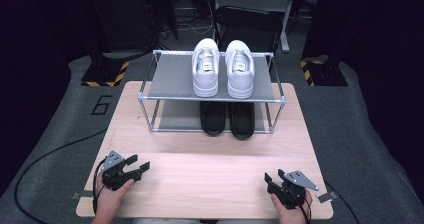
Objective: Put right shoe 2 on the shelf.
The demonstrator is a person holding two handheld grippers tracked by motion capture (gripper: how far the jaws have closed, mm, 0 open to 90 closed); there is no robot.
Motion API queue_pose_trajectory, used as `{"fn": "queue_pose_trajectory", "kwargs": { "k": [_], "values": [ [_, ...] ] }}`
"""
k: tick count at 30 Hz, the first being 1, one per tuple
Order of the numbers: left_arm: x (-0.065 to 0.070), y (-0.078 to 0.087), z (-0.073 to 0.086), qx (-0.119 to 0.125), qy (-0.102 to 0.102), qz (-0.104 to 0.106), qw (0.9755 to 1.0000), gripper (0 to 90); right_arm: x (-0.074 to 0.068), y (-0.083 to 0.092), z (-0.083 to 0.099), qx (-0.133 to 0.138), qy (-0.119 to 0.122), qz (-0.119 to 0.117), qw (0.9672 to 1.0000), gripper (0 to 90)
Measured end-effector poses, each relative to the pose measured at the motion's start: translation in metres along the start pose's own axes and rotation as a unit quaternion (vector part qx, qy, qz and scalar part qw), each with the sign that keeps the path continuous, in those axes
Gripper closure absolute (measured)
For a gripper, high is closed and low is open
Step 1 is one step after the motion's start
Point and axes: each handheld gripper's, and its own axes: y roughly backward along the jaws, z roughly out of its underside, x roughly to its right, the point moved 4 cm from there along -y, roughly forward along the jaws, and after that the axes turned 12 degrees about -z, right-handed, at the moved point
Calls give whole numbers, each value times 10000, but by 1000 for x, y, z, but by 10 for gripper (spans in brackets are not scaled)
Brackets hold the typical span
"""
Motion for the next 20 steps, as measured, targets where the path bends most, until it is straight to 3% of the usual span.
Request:
{"fn": "queue_pose_trajectory", "kwargs": {
  "k": [12, 20],
  "values": [
    [11, -13, 9, -276, -226, 24, 9994, 360, -2, -8, 8, -275, 32, -87, 9996, 430],
    [6, -15, 9, -316, -48, -83, 9995, 358, 1, -7, 8, -204, -33, -59, 9998, 417]
  ]
}}
